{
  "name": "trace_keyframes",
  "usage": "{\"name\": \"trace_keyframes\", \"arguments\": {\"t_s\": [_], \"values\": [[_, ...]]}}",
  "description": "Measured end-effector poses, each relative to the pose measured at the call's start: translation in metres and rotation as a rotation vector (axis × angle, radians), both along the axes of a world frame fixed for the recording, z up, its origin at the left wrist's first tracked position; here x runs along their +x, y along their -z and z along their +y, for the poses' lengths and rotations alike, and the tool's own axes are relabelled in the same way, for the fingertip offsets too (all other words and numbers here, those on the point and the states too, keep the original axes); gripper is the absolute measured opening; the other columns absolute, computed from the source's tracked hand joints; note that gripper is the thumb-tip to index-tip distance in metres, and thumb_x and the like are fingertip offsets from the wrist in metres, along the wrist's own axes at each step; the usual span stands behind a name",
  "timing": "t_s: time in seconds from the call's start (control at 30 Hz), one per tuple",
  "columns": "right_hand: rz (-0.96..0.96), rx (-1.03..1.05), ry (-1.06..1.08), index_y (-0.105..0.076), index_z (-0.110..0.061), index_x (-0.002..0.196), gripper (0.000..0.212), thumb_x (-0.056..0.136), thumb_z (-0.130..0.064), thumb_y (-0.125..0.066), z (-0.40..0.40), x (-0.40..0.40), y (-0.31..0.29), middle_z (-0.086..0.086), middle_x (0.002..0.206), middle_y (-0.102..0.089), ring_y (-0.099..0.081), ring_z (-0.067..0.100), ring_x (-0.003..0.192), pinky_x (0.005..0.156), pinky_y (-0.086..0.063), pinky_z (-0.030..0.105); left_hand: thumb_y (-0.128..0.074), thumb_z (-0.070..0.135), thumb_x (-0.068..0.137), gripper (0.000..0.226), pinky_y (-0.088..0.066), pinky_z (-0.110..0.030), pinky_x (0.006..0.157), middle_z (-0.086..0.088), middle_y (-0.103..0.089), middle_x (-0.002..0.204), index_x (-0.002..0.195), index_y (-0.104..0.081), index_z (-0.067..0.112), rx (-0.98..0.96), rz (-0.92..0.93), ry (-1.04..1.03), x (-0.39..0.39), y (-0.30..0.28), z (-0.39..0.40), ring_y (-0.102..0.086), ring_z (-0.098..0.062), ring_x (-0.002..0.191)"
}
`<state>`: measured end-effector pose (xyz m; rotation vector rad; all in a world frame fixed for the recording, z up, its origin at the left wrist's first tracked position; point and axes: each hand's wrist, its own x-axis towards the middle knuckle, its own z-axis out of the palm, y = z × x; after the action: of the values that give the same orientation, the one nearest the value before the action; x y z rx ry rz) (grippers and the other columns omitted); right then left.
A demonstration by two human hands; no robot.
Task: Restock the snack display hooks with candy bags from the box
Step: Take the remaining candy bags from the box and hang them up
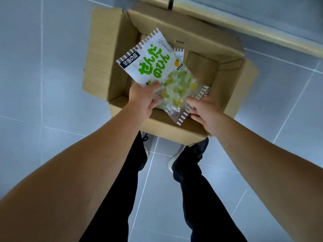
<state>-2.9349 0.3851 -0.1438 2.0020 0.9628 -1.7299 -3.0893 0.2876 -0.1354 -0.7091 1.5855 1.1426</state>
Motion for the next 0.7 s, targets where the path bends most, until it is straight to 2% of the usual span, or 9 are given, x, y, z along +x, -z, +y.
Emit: {"name": "trace_keyframes", "arguments": {"t_s": [0.07,0.1,0.2,0.27,0.33,0.4,0.47,0.63,0.7], "values": [[-0.026,0.198,-0.182,-0.044,-0.025,0.133,0.086,0.059,-0.047,-0.084,0.009,0.002,-0.036,-0.002,0.128,-0.056,-0.059,0.021,0.111,0.090,-0.051,0.036,-0.067,0.004,0.089,0.019,-0.059,-0.048,0.083,-0.008,-0.073,0.108,0.100,-0.060,0.018,0.032,0.038,0.072,0.001,-0.037,-0.004,-0.073,-0.025,0.094],[-0.009,0.277,-0.254,-0.037,-0.024,0.139,0.089,0.065,-0.044,-0.082,0.014,0.002,-0.057,-0.001,0.136,-0.050,-0.055,0.022,0.116,0.091,-0.046,0.032,-0.067,0.005,0.089,0.020,-0.059,-0.046,0.083,-0.006,-0.073,0.107,0.102,-0.062,0.019,0.058,0.050,0.113,0.002,-0.055,-0.006,-0.072,-0.025,0.095],[0.100,0.403,-0.357,-0.033,-0.020,0.147,0.078,0.083,-0.041,-0.071,0.031,0.000,-0.142,0.001,0.146,-0.044,-0.050,0.019,0.125,0.090,-0.037,0.024,-0.065,0.004,0.089,0.025,-0.055,-0.048,0.085,-0.010,-0.072,0.112,0.111,-0.065,0.016,0.189,0.070,0.233,0.005,-0.135,-0.015,-0.069,-0.031,0.097],[0.185,0.385,-0.391,-0.052,-0.022,0.136,0.056,0.086,-0.041,-0.067,0.037,-0.003,-0.181,-0.005,0.127,-0.061,-0.061,0.011,0.105,0.074,-0.043,0.019,-0.063,0.001,0.090,0.021,-0.050,-0.050,0.080,-0.012,-0.072,0.106,0.105,-0.068,0.014,0.279,0.072,0.262,0.008,-0.171,-0.019,-0.065,-0.032,0.084],[0.282,0.373,-0.467,-0.067,-0.027,0.117,0.035,0.084,-0.037,-0.066,0.038,-0.001,-0.230,-0.011,0.106,-0.071,-0.065,0.004,0.088,0.064,-0.047,0.017,-0.060,-0.001,0.091,0.014,-0.047,-0.038,0.059,-0.008,-0.071,0.081,0.095,-0.067,0.010,0.321,0.093,0.292,0.013,-0.220,-0.020,-0.057,-0.022,0.053],[0.331,0.389,-0.466,-0.070,-0.028,0.109,0.032,0.078,-0.036,-0.068,0.035,0.007,-0.279,-0.012,0.099,-0.073,-0.068,0.008,0.089,0.071,-0.052,0.025,-0.058,0.000,0.092,0.007,-0.042,-0.025,0.045,-0.005,-0.062,0.054,0.088,-0.063,0.004,0.305,0.128,0.301,0.022,-0.278,-0.025,-0.047,-0.017,0.037],[0.374,0.414,-0.426,-0.069,-0.025,0.107,0.030,0.078,-0.033,-0.069,0.028,0.016,-0.324,-0.010,0.097,-0.073,-0.069,0.011,0.090,0.076,-0.054,0.030,-0.061,0.005,0.092,0.008,-0.040,-0.023,0.048,-0.006,-0.054,0.045,0.085,-0.064,0.003,0.260,0.157,0.309,0.032,-0.324,-0.029,-0.043,-0.019,0.037],[0.454,0.457,-0.341,-0.068,-0.021,0.109,0.025,0.085,-0.023,-0.070,-0.001,0.048,-0.427,-0.005,0.099,-0.073,-0.069,0.015,0.092,0.076,-0.054,0.030,-0.069,0.012,0.087,0.007,-0.033,-0.022,0.044,-0.023,-0.056,0.082,0.090,-0.066,0.007,0.256,0.236,0.316,0.063,-0.429,-0.046,-0.041,-0.021,0.052],[0.469,0.488,-0.322,-0.068,-0.023,0.105,0.022,0.083,-0.023,-0.071,-0.012,0.059,-0.459,-0.008,0.096,-0.073,-0.069,0.013,0.090,0.076,-0.054,0.029,-0.070,0.010,0.083,0.005,-0.031,-0.022,0.048,-0.021,-0.057,0.079,0.086,-0.067,0.011,0.274,0.288,0.359,0.073,-0.461,-0.055,-0.042,-0.020,0.056]]}}
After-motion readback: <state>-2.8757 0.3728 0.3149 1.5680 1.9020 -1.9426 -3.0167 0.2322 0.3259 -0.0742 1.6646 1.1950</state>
